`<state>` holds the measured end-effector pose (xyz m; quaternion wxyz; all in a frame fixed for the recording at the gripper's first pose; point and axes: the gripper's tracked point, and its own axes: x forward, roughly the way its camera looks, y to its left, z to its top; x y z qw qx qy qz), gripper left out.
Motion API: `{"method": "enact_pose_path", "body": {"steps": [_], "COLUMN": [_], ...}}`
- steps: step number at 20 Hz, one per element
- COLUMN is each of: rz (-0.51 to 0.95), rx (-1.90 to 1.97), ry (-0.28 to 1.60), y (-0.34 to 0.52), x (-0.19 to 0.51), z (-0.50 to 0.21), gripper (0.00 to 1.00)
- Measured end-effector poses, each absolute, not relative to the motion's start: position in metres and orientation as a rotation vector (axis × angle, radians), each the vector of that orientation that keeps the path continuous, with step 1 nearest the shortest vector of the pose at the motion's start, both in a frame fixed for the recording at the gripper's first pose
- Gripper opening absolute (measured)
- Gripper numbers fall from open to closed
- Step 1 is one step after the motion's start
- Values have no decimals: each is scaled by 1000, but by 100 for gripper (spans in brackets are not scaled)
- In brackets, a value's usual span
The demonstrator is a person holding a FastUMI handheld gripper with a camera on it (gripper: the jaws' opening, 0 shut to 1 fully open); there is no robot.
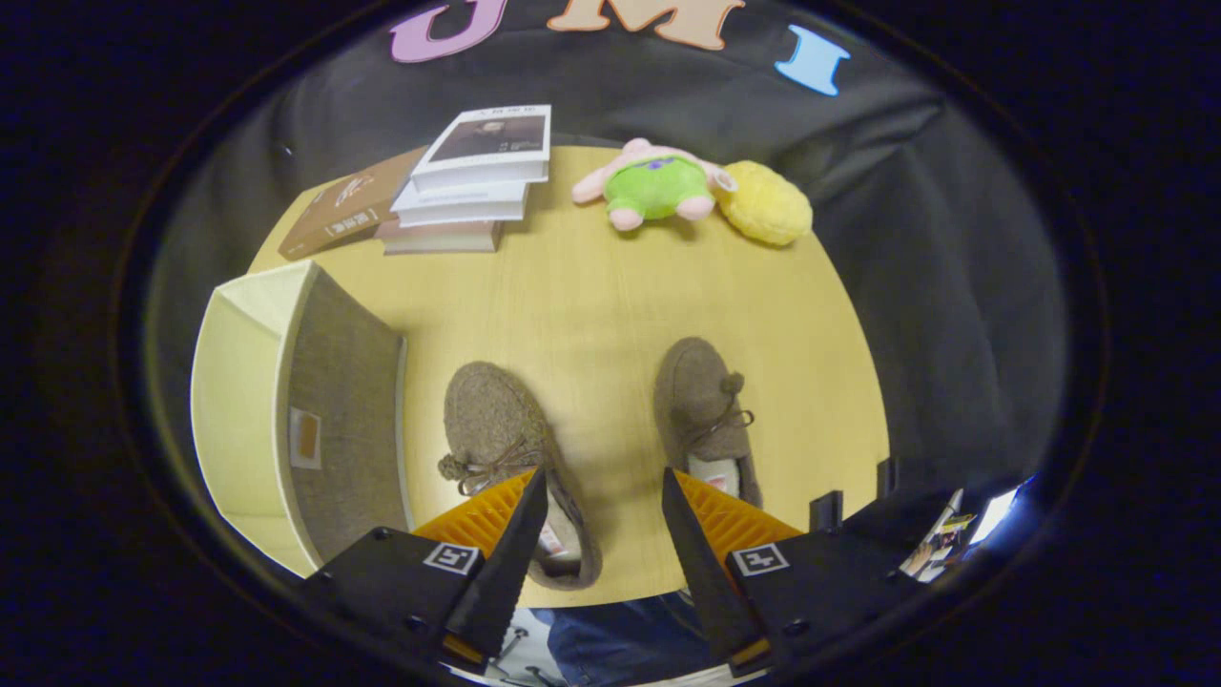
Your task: Open the storage box then place both shoes into the box .Put the left shoe in first, then the right shoe, with the right side of both shoes facing outward in a uniform manner.
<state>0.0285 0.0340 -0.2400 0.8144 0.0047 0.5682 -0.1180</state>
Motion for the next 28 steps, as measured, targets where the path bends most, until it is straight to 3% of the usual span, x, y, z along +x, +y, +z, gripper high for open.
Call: {"method": "enact_pose_path", "body": {"steps": [4, 9, 13, 16, 19, 23, 24, 28], "rz": [-117, -59, -42, -32, -27, -15, -17, -28], "rx": [-64, -83, -62, -15, 32, 54, 68, 81], "ry": [1362, 1396, 1415, 1416, 1433, 1457, 1459, 1462], "y": [48, 55, 56, 59, 64, 68, 67, 69], "x": [13, 8, 8, 8, 7, 6, 6, 5], "z": [-281, -309, -327, -335, -338, -343, -345, -340], "gripper": [79, 73, 32, 33, 22, 20, 11, 6]}}
